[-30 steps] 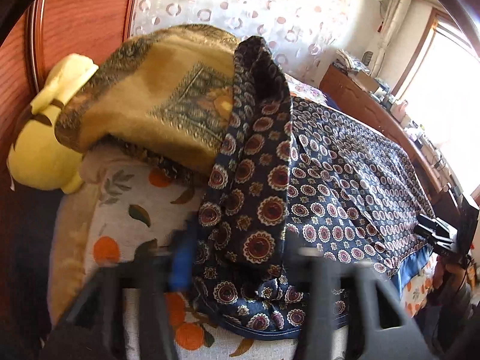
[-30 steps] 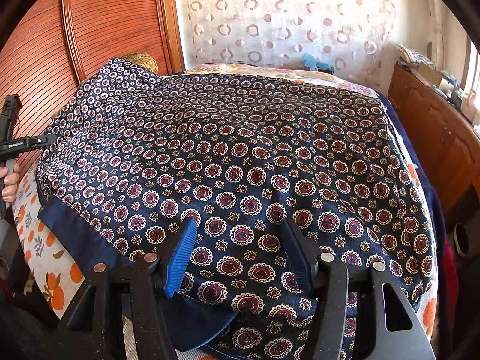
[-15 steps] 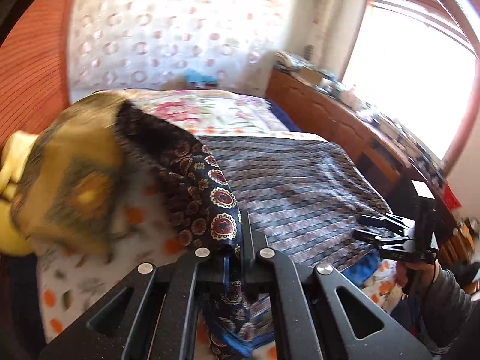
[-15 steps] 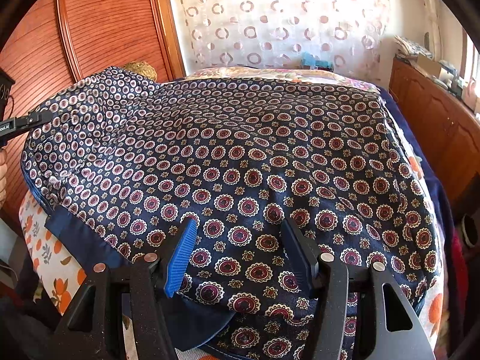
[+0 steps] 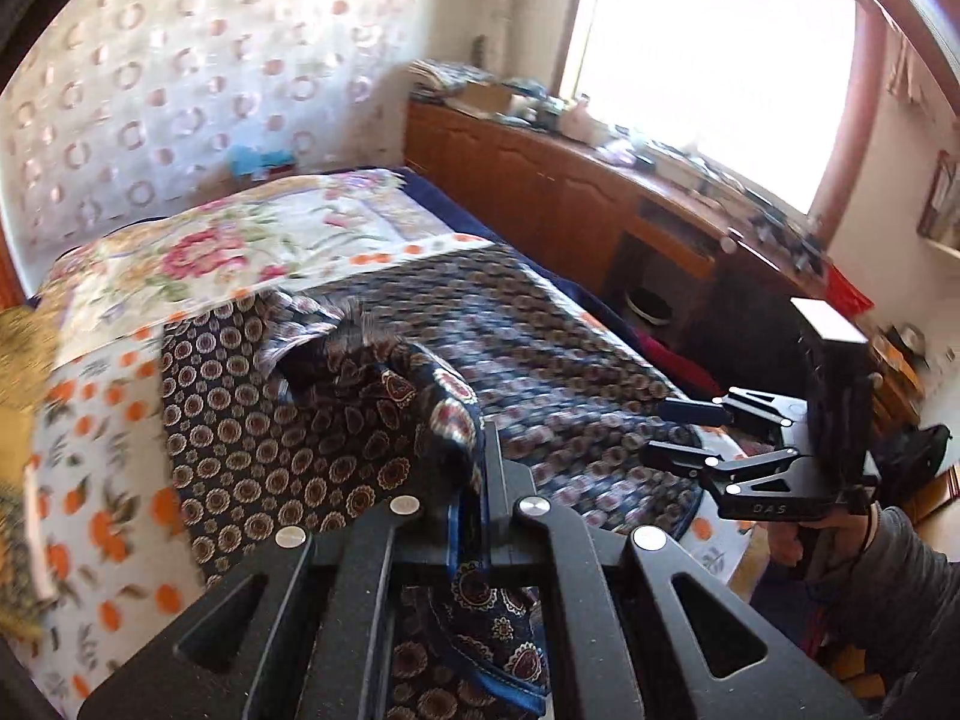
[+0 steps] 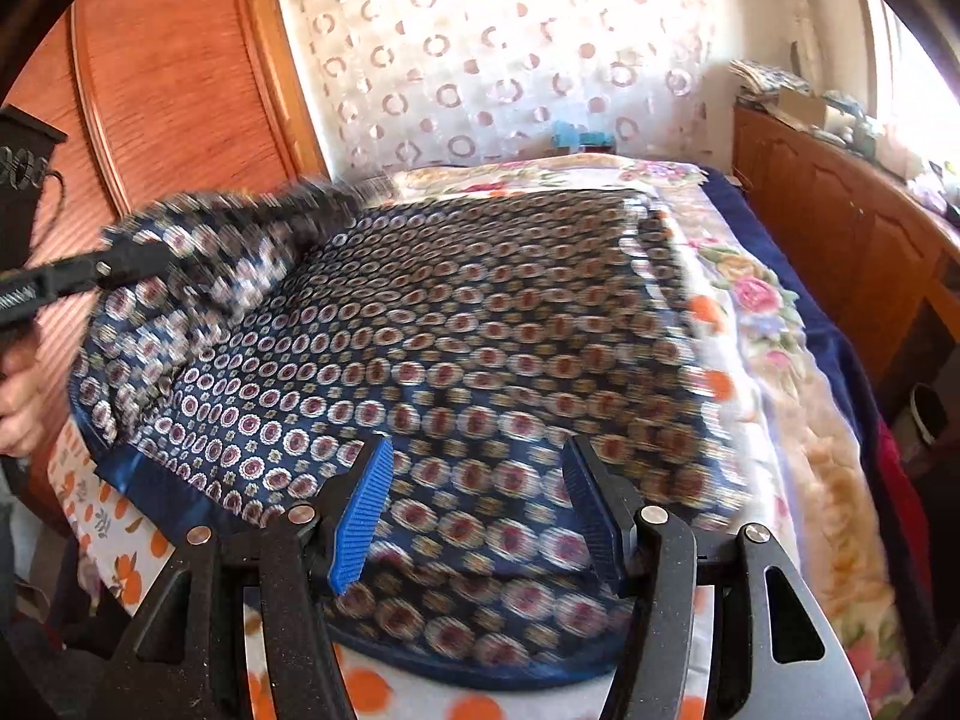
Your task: Fold small clothes
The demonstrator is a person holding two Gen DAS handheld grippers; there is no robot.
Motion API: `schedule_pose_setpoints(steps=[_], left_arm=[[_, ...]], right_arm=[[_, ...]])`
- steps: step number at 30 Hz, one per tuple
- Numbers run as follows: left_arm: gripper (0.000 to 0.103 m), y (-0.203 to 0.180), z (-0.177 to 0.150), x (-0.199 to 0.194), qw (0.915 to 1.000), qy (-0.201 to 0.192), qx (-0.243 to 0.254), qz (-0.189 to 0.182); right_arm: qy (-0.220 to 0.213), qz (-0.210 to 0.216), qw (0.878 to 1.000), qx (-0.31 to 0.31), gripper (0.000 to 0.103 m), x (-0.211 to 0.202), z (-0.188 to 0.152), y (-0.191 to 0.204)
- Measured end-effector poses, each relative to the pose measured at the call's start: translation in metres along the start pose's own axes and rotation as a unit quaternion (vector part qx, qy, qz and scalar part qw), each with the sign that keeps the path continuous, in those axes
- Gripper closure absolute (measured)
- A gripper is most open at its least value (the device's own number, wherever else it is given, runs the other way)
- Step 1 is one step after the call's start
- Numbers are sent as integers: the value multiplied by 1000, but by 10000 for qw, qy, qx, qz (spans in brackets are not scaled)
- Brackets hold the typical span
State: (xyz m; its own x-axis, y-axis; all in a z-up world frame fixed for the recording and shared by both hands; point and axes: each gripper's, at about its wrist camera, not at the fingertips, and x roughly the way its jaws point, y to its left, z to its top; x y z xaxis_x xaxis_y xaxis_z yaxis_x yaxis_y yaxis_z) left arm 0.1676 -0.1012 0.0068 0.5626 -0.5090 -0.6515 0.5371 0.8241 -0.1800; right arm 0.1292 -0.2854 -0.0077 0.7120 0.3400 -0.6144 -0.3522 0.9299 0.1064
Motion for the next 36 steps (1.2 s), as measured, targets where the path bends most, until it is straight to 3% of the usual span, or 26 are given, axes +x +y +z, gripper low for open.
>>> schedule_pose_setpoints(steps=[8, 10, 12, 15, 16, 17, 18, 25, 30, 36], left_arm=[[97, -36, 18, 30, 9991, 313, 253, -124], [87, -41, 19, 33, 9987, 364, 355, -86], [64, -42, 19, 31, 9987, 308, 393, -88], [52, -35, 16, 23, 9987, 339, 361, -150], [46, -35, 15, 25, 9987, 344, 355, -117], [31, -30, 12, 21, 9989, 310, 343, -37], [27, -26, 11, 22, 9990, 292, 348, 37], [27, 29, -24, 26, 9960, 643, 62, 625], [27, 64, -44, 38, 9922, 883, -238, 848], [27, 74, -59, 47, 9912, 838, -223, 1000]], right_arm=[[-173, -207, 9993, 258, 42, -32, -11, -33], [-193, -243, 9992, 269, 42, -36, -13, -36], [-205, -254, 9991, 283, 42, -40, -14, -34], [-211, -251, 9990, 295, 42, -41, -12, -35], [-210, -251, 9990, 290, 42, -41, -11, -34], [-212, -244, 9991, 289, 42, -39, -9, -32], [-216, -235, 9991, 288, 42, -38, -8, -31], [-191, -102, 9996, 174, 42, -18, 10, -22], [-123, -11, 9999, 18, 42, 2, 29, -13], [21, 103, 9998, -138, 42, 30, 54, -1]])
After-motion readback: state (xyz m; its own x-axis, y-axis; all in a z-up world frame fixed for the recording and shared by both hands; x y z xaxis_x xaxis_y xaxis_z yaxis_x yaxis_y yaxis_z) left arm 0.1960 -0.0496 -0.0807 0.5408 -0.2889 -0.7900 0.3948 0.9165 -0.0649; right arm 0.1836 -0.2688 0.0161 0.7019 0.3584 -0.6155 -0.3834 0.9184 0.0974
